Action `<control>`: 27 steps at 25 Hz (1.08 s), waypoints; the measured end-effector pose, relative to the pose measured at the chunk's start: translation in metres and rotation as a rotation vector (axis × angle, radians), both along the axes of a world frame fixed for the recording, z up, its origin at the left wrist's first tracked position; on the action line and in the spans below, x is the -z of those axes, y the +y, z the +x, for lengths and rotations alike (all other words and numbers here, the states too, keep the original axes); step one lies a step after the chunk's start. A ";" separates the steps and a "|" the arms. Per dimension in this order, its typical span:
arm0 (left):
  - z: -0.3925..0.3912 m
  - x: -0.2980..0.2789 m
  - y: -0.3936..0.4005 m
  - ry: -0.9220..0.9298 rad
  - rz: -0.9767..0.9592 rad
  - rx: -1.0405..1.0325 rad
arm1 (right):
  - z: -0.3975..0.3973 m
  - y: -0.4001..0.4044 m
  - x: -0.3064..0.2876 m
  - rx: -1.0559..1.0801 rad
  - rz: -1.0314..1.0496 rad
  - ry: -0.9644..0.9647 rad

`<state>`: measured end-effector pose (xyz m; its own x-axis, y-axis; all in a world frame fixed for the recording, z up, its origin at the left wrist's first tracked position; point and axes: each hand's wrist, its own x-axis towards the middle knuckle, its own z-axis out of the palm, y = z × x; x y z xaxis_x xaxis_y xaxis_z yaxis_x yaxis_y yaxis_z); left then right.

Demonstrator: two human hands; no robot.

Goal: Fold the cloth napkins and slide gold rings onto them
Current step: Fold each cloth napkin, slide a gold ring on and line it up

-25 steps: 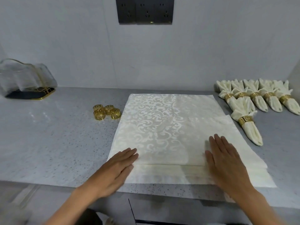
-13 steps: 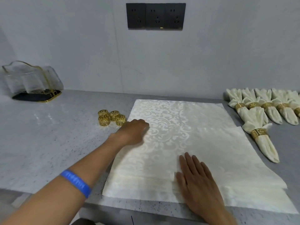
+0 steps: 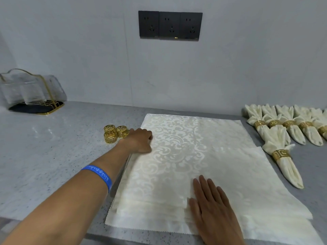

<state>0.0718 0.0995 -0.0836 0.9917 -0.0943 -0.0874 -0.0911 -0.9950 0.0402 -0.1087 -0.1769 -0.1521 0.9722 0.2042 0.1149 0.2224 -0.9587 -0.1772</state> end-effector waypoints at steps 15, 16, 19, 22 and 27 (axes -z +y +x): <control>-0.155 0.016 -0.128 -0.609 -0.415 0.387 | 0.018 -0.008 -0.068 0.234 1.193 0.321; -0.159 0.021 -0.134 -0.604 -0.412 0.423 | 0.024 -0.006 -0.068 0.251 1.118 0.379; -0.170 0.033 -0.123 -0.511 -0.424 0.448 | 0.039 -0.007 -0.060 0.242 0.862 0.400; -0.189 0.047 -0.063 -0.456 -0.400 0.356 | 0.044 -0.005 -0.052 0.170 0.659 0.292; -0.226 0.054 0.027 -0.444 -0.556 0.185 | 0.046 -0.003 -0.050 0.115 0.544 0.173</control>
